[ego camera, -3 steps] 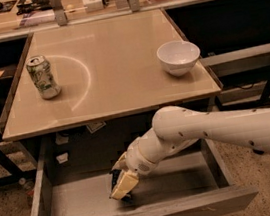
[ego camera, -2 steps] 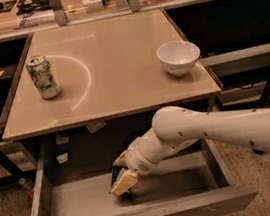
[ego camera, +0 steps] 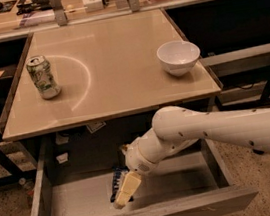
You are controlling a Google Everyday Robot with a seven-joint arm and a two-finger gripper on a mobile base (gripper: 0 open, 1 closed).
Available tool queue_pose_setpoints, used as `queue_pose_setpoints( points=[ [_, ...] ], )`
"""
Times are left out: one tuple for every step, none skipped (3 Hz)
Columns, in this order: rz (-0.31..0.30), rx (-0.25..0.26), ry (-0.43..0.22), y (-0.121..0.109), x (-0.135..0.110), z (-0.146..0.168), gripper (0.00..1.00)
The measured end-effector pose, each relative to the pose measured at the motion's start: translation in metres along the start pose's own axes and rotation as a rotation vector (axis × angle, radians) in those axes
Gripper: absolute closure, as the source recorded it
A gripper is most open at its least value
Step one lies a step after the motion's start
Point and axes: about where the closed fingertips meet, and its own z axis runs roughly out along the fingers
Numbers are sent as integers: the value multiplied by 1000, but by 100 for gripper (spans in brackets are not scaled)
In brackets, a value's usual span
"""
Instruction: Place rxbar blueberry into top drawer
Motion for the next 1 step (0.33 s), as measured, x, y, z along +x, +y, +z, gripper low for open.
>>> queue_pose_setpoints(
  points=[
    [0, 0, 0, 0, 0, 0, 0]
  ],
)
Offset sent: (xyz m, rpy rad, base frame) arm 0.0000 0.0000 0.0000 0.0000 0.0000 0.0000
